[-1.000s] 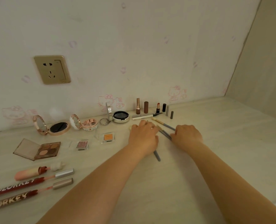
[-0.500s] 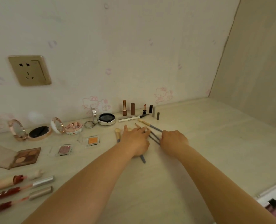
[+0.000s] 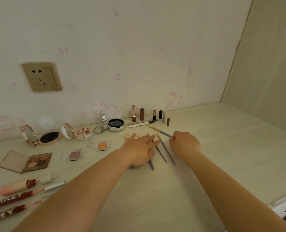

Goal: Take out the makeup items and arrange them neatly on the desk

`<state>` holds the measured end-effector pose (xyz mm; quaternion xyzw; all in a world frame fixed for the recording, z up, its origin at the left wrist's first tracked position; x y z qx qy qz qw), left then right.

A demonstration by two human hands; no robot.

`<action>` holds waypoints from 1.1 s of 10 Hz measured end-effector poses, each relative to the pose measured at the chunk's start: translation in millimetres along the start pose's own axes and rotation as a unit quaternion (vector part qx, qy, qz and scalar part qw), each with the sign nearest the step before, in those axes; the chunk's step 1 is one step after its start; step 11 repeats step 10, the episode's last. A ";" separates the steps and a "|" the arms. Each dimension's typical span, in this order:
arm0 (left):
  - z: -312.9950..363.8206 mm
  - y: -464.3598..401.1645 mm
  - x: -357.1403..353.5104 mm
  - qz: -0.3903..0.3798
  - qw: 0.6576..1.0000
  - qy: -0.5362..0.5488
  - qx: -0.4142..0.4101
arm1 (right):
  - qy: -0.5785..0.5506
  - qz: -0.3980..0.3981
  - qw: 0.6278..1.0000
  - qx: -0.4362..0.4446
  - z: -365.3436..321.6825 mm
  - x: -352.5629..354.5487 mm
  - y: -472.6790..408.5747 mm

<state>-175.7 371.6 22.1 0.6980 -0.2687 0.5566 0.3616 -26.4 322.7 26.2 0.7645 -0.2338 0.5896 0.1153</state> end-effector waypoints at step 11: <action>-33.9 107.1 -0.9 0.288 0.938 0.158 0.114 | -0.137 0.052 0.989 -0.037 17.0 -8.4 55.7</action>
Point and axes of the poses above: each hand's wrist, its own y-axis away from the middle knuckle, its own x-axis out of the back of the hand, z = x × y, the point moved 3 cm from there along -y, towards the middle knuckle, and after that the axes turned 6 degrees about -y, right-handed, at the moved point
